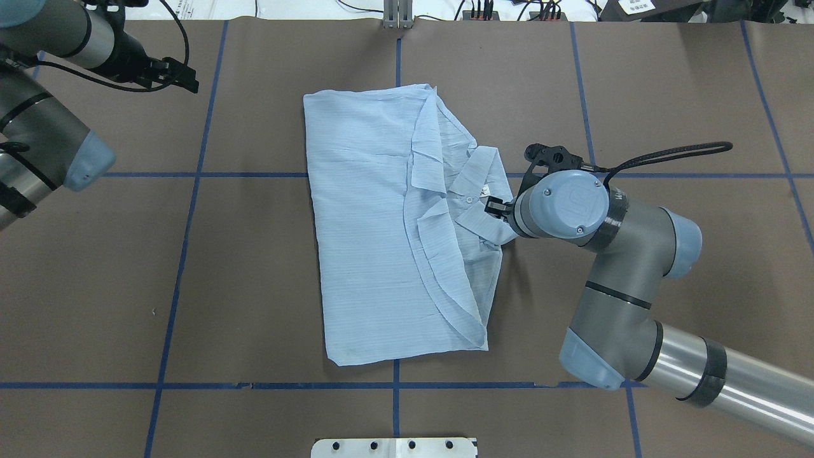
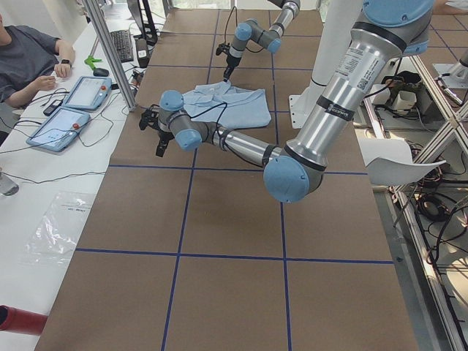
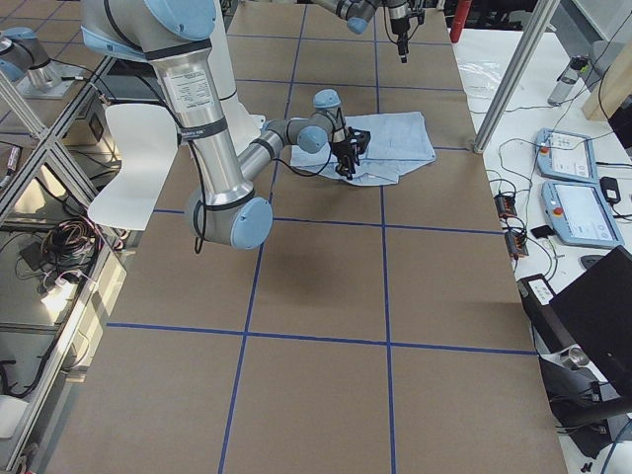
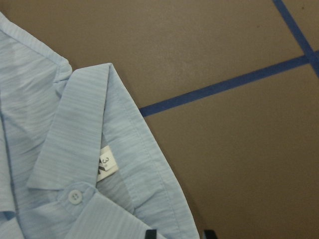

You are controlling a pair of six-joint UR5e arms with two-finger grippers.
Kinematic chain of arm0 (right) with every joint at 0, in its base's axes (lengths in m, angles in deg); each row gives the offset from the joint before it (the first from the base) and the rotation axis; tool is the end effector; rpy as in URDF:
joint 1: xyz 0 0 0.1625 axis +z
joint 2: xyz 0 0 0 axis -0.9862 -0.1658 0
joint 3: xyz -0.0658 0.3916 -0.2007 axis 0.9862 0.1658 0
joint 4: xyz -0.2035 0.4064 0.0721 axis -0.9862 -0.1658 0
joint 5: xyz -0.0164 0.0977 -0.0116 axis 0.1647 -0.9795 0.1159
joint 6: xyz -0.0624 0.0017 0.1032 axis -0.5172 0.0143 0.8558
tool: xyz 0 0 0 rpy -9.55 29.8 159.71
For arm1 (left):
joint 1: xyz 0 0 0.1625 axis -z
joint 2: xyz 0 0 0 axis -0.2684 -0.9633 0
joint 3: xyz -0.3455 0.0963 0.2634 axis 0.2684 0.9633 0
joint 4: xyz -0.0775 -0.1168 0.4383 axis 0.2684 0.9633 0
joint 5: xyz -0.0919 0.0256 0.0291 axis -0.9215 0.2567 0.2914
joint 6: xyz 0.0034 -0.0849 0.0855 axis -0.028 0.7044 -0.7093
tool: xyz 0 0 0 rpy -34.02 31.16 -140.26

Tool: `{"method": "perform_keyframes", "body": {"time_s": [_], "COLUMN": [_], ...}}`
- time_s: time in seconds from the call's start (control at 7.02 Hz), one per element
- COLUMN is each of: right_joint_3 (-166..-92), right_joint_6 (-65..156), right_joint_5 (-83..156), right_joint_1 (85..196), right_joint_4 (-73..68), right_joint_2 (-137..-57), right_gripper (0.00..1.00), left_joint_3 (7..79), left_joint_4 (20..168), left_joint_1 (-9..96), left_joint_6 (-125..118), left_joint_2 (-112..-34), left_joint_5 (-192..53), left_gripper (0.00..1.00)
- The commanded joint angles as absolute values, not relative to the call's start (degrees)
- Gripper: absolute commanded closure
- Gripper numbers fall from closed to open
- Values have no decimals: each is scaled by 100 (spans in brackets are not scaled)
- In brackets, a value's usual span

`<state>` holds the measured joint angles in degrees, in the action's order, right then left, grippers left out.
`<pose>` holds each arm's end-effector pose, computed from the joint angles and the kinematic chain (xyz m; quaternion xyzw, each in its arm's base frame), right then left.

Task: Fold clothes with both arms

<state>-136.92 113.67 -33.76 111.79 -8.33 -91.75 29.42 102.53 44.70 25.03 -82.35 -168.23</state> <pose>-0.5331 -0.4726 0.3269 0.0918 -0.3598 0.1978 0.9072 0.3240 -0.7131 0.4180 0.1945 0.4384 0.0089 0.8774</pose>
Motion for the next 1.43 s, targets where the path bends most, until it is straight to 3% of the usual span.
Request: {"method": "perform_keyframes", "body": {"time_s": [0.0, 0.14, 0.57, 1.28], "right_joint_3": [-13740, -13565, -11882, -10893], "right_joint_6": [10437, 10425, 9884, 8836], "right_joint_5": [-3666, -3683, -3544, -2815], "right_joint_1": [11280, 11193, 10718, 10489], "right_joint_4": [-1918, -2063, -2300, -2864], "right_joint_2": [-8417, -8081, -6632, -6013], "right_gripper": [0, 0, 0, 0], "left_joint_3": [2954, 2946, 2954, 2990], "left_joint_4": [10292, 10293, 10310, 10301], "left_joint_1": [4429, 4394, 4385, 4376], "left_joint_6": [2496, 2496, 2496, 2496], "left_joint_2": [-8157, -8148, -8104, -8095], "left_joint_5": [-16862, -16862, -16870, -16941], "left_gripper": [0, 0, 0, 0]}}
